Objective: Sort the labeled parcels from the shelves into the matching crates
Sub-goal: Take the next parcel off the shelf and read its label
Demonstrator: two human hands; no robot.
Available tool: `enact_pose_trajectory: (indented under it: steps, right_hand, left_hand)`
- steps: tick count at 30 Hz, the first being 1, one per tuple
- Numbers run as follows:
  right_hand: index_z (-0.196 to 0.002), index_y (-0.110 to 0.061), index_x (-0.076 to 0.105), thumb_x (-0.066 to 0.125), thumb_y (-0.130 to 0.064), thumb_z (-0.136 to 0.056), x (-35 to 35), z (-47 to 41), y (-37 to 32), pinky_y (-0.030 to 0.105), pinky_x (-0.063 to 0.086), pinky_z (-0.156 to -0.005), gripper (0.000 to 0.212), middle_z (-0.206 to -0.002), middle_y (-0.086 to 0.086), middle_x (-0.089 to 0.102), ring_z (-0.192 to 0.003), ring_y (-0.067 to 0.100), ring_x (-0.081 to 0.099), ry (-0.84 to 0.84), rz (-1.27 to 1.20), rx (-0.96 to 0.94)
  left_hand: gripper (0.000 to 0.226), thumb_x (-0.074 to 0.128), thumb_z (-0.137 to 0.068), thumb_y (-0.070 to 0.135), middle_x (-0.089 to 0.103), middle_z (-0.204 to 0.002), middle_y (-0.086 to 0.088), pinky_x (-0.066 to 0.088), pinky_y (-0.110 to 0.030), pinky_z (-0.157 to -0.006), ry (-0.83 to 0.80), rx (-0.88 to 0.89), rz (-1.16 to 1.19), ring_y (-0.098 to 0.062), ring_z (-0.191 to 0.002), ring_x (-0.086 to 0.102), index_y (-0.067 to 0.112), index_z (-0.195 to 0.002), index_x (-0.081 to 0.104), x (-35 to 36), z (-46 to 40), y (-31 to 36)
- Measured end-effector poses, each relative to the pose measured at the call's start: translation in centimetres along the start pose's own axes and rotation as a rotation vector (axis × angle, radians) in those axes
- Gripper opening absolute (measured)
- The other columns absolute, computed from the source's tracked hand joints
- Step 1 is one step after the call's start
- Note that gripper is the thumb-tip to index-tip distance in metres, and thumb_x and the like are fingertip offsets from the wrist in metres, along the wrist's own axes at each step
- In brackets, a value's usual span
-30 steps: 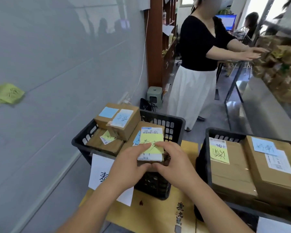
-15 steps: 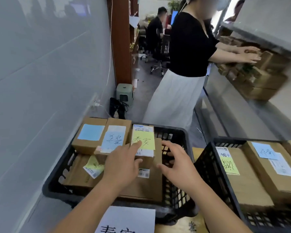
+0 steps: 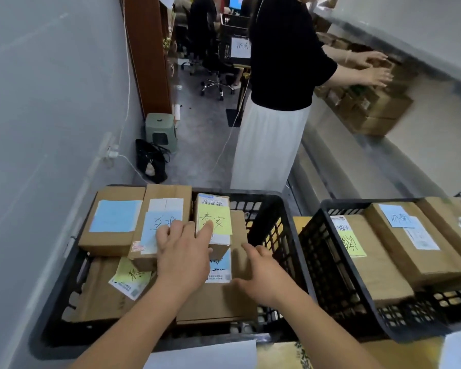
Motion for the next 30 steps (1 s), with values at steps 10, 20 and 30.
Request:
enact_pose_trajectory:
  steps: [10,20,30]
  right_hand:
    - [-0.160,-0.028,0.014,0.078,-0.032,-0.088,1.9,-1.7,-1.3,0.032,0.044,-0.108,0.096,-0.154,0.003,0.043,-0.134,0.021,0.050,0.024,-0.145,0.031]
    - [-0.162,-0.035,-0.001,0.073,-0.036,-0.091,1.4,-0.4,-1.2,0.038,0.029,-0.120,0.103,-0.169,0.006,0.015,-0.152,0.027,0.028,-0.040,-0.193,0.006]
    - [-0.161,-0.037,0.015,0.063,-0.045,-0.094,-5.2,7.5,1.8,0.039,0.028,-0.123,0.083,-0.171,-0.005,0.009,-0.155,0.021,0.018,0.181,0.015,-0.136]
  left_hand:
    - [0.058,0.085,-0.065,0.024,0.060,-0.128,-0.011,0.031,-0.051,-0.097,0.030,0.007,-0.053,-0.033,-0.118,0.046,0.014,-0.119,0.066,0.9,0.0,-0.8]
    - [0.069,0.077,-0.070,0.031,0.057,-0.140,-0.008,0.024,-0.055,-0.109,-0.004,-0.008,-0.058,-0.032,-0.132,0.045,0.016,-0.135,0.058,0.9,0.3,-0.7]
    - [0.075,0.077,-0.067,0.038,0.053,-0.148,-0.005,0.024,-0.054,-0.111,-0.020,0.068,-0.019,-0.030,-0.137,0.042,0.024,-0.138,0.058,-2.0,3.5,7.0]
Point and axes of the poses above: each hand's wrist, its own z-axis away from the middle knuckle, its own x-axis out of the palm, y = z × x, the point moved 8 cm from there along -z, towards the middle knuckle
